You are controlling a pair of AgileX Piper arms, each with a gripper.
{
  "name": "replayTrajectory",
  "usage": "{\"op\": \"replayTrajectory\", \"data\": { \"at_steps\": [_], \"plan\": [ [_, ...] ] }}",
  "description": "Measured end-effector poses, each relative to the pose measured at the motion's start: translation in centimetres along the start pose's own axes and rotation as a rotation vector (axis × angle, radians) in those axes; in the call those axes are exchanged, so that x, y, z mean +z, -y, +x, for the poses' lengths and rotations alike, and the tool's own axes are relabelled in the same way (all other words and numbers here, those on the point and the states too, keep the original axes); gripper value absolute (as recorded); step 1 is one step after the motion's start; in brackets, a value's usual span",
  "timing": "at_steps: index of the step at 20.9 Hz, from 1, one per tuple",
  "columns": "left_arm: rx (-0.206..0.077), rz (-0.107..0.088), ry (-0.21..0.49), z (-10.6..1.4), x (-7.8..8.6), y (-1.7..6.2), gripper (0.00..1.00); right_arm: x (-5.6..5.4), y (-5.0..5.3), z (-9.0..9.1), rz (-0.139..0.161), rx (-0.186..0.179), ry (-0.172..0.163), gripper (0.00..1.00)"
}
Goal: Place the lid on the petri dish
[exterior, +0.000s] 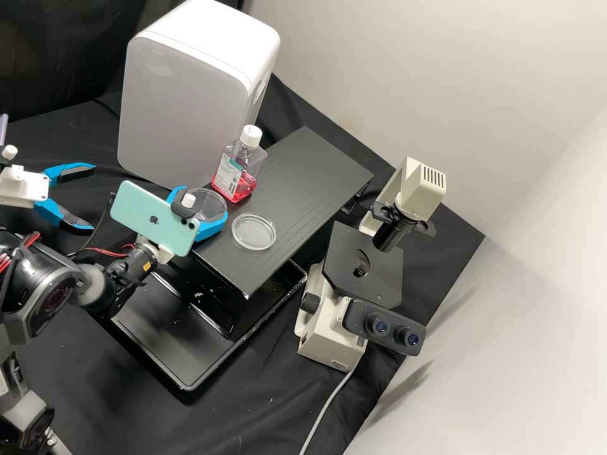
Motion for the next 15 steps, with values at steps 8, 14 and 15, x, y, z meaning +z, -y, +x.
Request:
{"op": "replayTrajectory", "data": {
  "at_steps": [8, 14, 15],
  "plan": [
    [0.0, 0.0, 0.0, 0.0, 0.0, 0.0, 1.0, 0.0, -2.7, -1.5, -0.001, 0.112, -0.008, 0.0],
    [0.0, 0.0, 0.0, 0.0, 0.0, 0.0, 1.0, 1.1, -4.0, -1.7, -0.002, 0.173, 0.028, 0.0],
    [0.0, 0.0, 0.0, 0.0, 0.0, 0.0, 1.0, 1.4, -4.1, -1.5, -0.002, 0.176, 0.04, 0.0]
  ]
}}
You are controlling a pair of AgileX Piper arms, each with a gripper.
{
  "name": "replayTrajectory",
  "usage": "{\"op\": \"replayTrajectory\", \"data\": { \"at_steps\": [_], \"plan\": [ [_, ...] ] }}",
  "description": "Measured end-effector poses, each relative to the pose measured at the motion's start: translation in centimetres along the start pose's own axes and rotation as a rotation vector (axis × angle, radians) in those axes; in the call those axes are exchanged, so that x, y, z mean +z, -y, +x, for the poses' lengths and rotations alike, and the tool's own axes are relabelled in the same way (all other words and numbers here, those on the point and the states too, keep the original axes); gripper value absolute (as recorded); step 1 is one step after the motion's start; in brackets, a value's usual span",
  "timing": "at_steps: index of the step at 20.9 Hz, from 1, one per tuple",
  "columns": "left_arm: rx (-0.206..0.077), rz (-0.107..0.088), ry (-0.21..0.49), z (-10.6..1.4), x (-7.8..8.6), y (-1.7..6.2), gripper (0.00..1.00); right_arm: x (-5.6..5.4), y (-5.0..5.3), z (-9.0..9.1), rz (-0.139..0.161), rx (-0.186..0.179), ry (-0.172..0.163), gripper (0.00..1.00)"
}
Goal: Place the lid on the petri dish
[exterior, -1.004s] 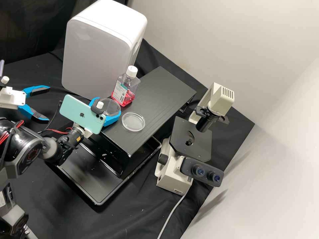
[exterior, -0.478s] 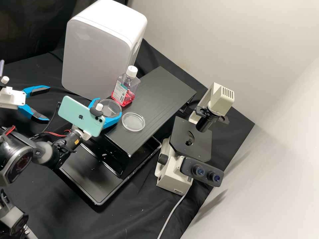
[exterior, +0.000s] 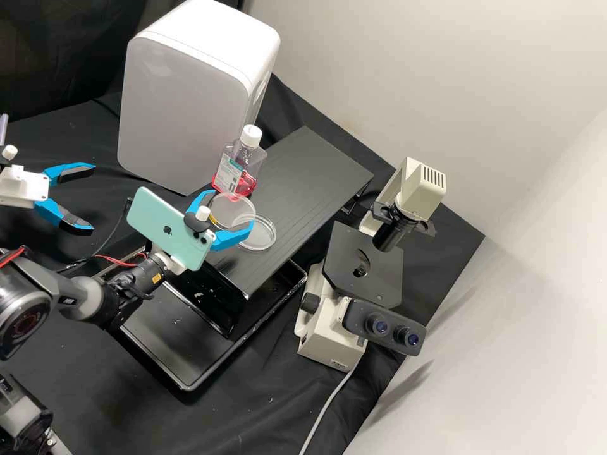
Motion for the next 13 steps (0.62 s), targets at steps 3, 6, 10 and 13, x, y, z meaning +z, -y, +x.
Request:
{"op": "replayTrajectory", "data": {
  "at_steps": [3, 6, 10, 13],
  "plan": [
    [0.0, 0.0, 0.0, 0.0, 0.0, 0.0, 1.0, 0.7, -0.2, 0.6, 0.004, 0.009, 0.025, 0.0],
    [0.0, 0.0, 0.0, 0.0, 0.0, 0.0, 1.0, 1.4, -0.1, 1.4, 0.006, 0.007, 0.047, 0.0],
    [-0.001, 0.0, 0.0, 0.0, 0.0, 0.02, 1.0, 2.0, 0.0, 2.3, 0.006, 0.001, 0.069, 0.0],
    [-0.011, 0.0, -0.002, 0.1, 0.0, 0.24, 1.0, 2.2, -0.3, 2.7, 0.005, 0.011, 0.076, 0.0]
  ]
}}
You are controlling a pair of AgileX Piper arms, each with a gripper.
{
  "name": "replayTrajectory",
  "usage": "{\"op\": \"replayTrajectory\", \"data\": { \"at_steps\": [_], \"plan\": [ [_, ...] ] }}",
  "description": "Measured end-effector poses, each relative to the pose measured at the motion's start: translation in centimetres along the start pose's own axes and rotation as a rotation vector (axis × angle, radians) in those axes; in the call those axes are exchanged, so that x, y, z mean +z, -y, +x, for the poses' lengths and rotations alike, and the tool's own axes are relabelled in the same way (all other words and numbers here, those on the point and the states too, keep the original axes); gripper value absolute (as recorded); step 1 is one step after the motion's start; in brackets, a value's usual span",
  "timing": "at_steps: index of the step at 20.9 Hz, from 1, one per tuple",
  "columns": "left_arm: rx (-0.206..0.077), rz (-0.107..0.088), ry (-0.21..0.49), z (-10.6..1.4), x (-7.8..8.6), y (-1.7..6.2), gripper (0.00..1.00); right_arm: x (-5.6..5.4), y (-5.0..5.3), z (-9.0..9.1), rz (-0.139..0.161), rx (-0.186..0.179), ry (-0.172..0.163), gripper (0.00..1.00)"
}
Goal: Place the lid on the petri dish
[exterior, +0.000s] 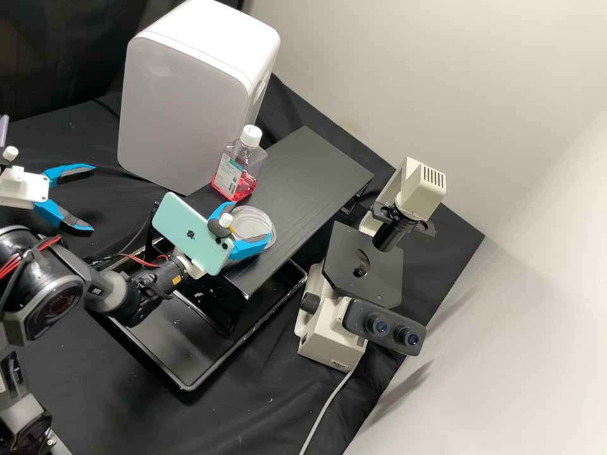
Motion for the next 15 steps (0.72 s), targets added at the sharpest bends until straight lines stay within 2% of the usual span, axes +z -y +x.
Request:
{"op": "replayTrajectory", "data": {
  "at_steps": [10, 12, 15],
  "plan": [
    [0.0, 0.0, 0.0, 0.0, 0.0, 0.0, 1.0, 0.27, 0.06, 0.64, 0.0, 0.001, 0.007, 0.0],
    [0.0, 0.0, 0.0, 0.0, 0.0, 0.0, 1.0, 0.38, 0.17, 0.82, 0.018, -0.002, 0.01, 0.0],
    [0.0, 0.0, 0.0, 0.0, 0.0, 0.0, 1.0, 0.57, 0.34, 0.99, 0.023, -0.008, 0.015, 0.0]
  ]
}}
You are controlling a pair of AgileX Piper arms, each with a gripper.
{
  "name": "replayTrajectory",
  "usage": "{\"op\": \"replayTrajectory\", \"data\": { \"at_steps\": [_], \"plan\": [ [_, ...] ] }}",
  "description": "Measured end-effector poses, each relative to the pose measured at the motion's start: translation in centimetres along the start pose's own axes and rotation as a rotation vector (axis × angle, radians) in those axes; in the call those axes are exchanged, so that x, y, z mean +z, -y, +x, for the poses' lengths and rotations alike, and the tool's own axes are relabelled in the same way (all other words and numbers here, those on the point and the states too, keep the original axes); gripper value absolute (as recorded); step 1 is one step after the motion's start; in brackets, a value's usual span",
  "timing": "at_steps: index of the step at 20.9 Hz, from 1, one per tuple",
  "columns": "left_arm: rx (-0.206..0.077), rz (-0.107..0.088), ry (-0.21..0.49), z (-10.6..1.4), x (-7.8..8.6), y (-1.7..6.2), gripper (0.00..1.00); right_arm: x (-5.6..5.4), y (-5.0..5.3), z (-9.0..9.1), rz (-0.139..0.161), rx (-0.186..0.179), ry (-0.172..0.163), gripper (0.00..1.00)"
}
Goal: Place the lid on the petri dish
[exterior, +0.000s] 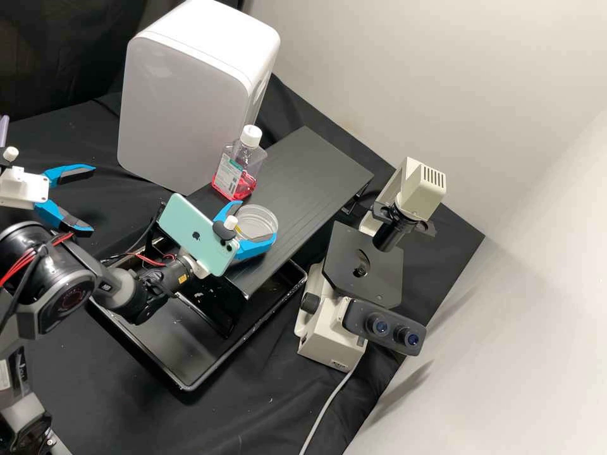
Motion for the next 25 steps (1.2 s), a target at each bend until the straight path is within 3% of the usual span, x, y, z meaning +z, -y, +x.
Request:
{"op": "replayTrajectory", "data": {
  "at_steps": [9, 10, 25],
  "plan": [
    [0.0, 0.0, 0.0, 0.0, 0.0, 0.0, 1.0, 0.29, 0.35, 0.28, 0.0, -0.011, 0.009, 0.0],
    [0.0, 0.0, 0.0, 0.0, 0.0, 0.0, 1.0, 0.29, 0.35, 0.28, 0.0, -0.011, 0.009, 1.0],
    [-0.001, 0.0, 0.0, 0.01, 0.0, 0.02, 1.0, 0.23, 0.46, 0.3, -0.008, -0.024, 0.004, 1.0]
  ]
}}
